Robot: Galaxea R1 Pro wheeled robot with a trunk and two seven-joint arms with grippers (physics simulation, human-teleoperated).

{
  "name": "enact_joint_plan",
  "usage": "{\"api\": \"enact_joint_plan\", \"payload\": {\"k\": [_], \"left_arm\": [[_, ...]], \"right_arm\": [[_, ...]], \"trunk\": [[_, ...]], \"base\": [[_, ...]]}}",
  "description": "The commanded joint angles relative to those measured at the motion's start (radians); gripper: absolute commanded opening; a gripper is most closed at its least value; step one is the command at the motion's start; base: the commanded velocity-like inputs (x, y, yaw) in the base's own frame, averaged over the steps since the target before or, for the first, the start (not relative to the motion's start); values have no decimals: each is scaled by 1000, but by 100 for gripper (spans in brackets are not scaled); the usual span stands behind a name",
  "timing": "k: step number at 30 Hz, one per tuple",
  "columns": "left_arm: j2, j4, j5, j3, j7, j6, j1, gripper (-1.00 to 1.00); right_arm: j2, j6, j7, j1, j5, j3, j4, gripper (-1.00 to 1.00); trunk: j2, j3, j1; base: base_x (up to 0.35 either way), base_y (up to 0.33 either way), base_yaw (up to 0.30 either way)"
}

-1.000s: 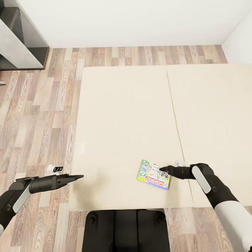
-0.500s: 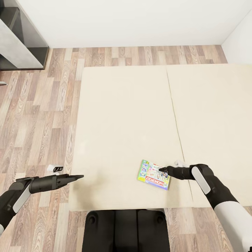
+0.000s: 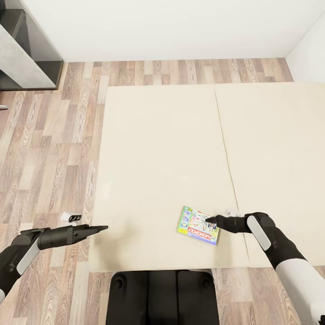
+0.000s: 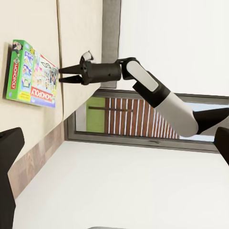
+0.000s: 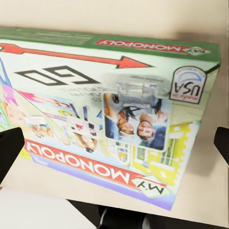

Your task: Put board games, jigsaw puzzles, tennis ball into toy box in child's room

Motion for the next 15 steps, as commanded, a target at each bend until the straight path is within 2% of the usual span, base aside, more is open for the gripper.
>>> {"api": "enact_joint_plan", "payload": {"k": [1,15], "left_arm": [[1,0,6,-4,-2,11,-1,100],[1,0,6,-4,-2,11,-1,100]], "right_arm": [[-1,2,8,-2,8,2,5,100],[-6,-1,7,-10,9,1,30,100]], "trunk": [[-2,-1,1],[-2,-1,1]], "base": [[0,0,0],[0,0,0]]}}
